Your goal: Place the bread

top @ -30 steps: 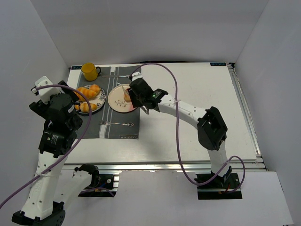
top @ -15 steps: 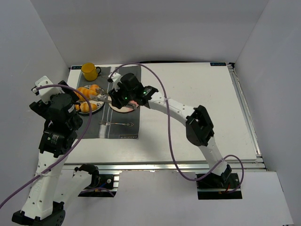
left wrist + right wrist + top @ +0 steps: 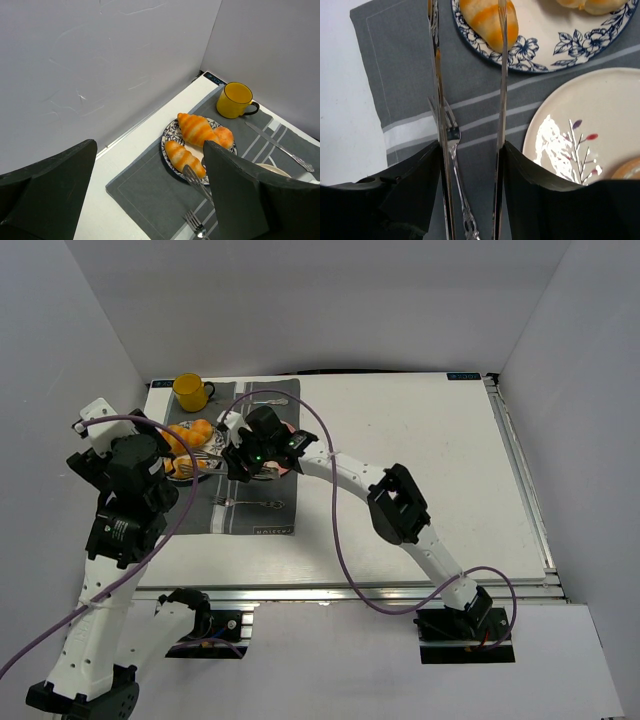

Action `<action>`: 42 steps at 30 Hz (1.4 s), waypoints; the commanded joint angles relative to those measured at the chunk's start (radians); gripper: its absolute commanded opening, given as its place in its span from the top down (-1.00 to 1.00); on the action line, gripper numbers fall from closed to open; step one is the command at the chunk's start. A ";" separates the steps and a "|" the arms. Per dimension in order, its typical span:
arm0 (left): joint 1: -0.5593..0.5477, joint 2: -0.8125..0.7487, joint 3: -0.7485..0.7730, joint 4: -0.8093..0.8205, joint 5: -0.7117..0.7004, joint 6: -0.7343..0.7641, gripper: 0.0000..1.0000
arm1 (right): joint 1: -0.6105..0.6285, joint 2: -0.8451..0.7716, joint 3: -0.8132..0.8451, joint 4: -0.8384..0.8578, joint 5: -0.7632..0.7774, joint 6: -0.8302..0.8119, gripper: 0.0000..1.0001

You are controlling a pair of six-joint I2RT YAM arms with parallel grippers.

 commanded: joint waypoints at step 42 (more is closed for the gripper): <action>-0.017 0.003 -0.005 0.005 -0.026 0.017 -0.96 | 0.005 0.076 0.097 0.059 0.067 -0.065 0.58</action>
